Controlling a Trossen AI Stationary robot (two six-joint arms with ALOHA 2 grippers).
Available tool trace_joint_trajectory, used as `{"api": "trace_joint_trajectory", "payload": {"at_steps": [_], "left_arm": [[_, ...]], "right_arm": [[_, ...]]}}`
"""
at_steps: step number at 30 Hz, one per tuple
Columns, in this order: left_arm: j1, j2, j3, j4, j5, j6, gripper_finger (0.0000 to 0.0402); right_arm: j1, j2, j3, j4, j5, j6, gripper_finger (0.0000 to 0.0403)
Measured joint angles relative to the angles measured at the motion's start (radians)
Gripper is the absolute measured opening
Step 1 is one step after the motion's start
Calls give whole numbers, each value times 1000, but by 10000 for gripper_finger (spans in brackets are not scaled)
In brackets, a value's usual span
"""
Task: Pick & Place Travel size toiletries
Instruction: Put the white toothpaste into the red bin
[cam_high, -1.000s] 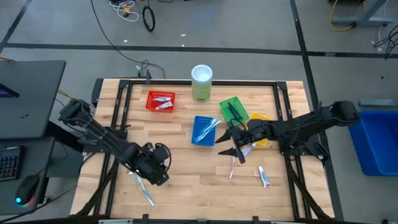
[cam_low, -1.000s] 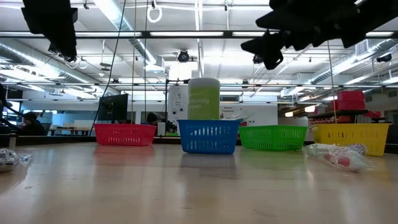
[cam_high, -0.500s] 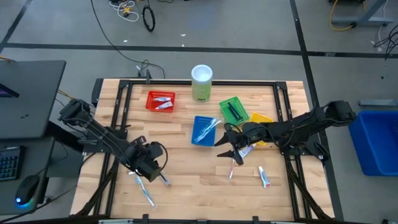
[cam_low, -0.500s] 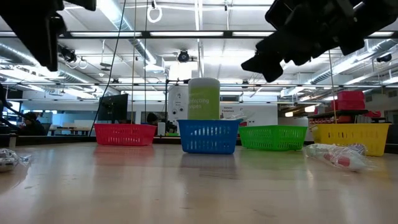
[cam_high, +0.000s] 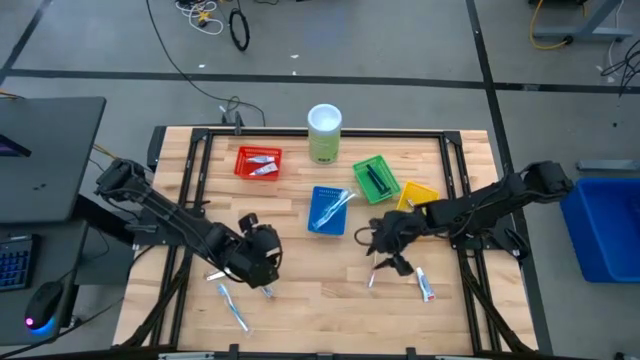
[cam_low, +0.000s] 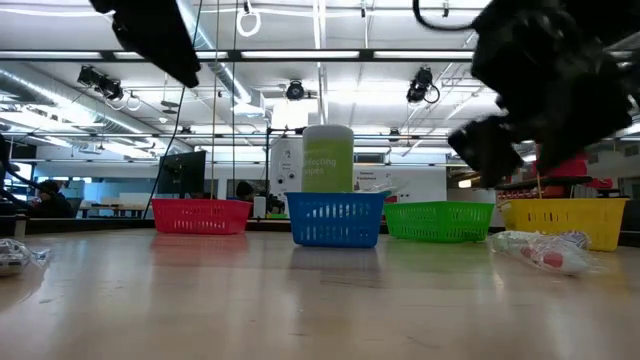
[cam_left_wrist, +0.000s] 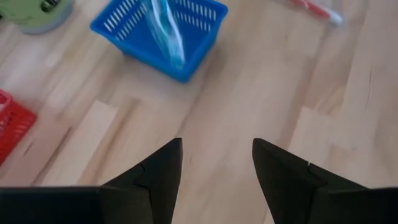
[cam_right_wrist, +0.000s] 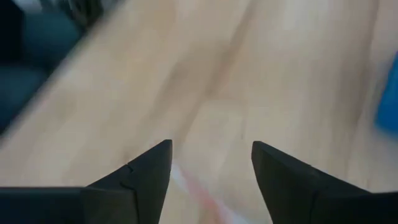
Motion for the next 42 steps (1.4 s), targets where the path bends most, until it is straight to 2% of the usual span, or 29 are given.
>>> {"api": "trace_joint_trajectory", "payload": {"at_steps": [6, 8, 13, 20, 27, 31, 38, 42], "left_arm": [[23, 0, 0, 11, -21, 0, 201], [30, 0, 0, 11, -21, 0, 200], [45, 0, 0, 12, -28, 0, 199], [48, 1, 0, 14, -24, 0, 199], [48, 1, 0, 16, -24, 2, 199], [48, 1, 0, 36, -24, 12, 199], [48, 1, 0, 77, -22, 74, 199], [48, 1, 0, 82, -23, 83, 199]], "right_arm": [[43, -33, 121, -514, 289, -59, 232], [53, -39, 150, -614, 335, -62, 234], [54, -5, 134, -638, 321, -103, 240], [46, 79, 129, -644, 440, -137, 234], [37, 144, 135, -668, 412, -127, 213], [38, 145, 134, -665, 407, -139, 183], [37, 146, 132, -646, 367, -145, 100], [37, 141, 133, -642, 367, -148, 73]]}}
